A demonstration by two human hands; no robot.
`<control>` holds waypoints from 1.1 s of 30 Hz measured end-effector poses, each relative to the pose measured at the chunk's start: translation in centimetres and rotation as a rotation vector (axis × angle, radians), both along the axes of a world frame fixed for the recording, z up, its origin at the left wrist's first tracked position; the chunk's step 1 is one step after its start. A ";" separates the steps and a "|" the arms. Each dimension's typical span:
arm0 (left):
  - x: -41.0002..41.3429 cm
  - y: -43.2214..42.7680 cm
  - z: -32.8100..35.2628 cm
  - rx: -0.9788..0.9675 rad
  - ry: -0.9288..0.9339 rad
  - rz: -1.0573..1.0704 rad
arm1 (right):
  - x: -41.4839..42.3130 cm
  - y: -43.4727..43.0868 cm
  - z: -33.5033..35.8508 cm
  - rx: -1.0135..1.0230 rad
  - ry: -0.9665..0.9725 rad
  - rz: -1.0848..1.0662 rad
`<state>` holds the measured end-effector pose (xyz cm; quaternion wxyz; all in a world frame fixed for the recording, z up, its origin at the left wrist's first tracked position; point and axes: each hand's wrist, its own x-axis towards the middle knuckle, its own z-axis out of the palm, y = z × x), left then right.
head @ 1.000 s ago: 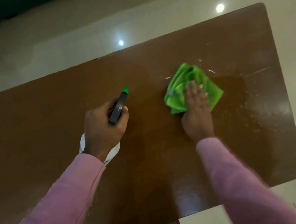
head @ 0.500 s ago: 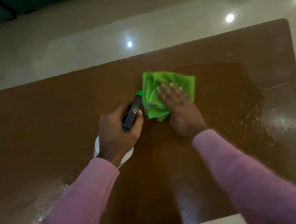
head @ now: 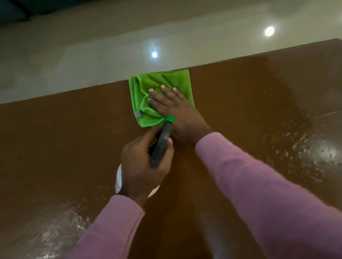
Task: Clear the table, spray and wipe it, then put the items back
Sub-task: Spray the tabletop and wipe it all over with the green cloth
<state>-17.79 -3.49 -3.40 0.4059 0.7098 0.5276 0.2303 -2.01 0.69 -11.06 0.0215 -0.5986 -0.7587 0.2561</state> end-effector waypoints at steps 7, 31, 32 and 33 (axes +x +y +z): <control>2.5 -1.2 0.0 -0.065 -0.048 -0.074 | 17.9 -1.3 1.1 -0.048 -0.044 -0.595; 15.0 -7.9 0.0 -0.090 -0.007 -0.125 | 20.7 -22.4 2.2 -0.089 -0.037 -0.355; 15.6 -8.1 0.0 -0.118 0.000 -0.119 | 19.4 -27.3 3.1 -0.125 -0.026 -0.346; 16.0 -8.3 0.1 -0.140 0.007 -0.116 | 18.1 -31.5 3.8 -0.168 -0.021 -0.338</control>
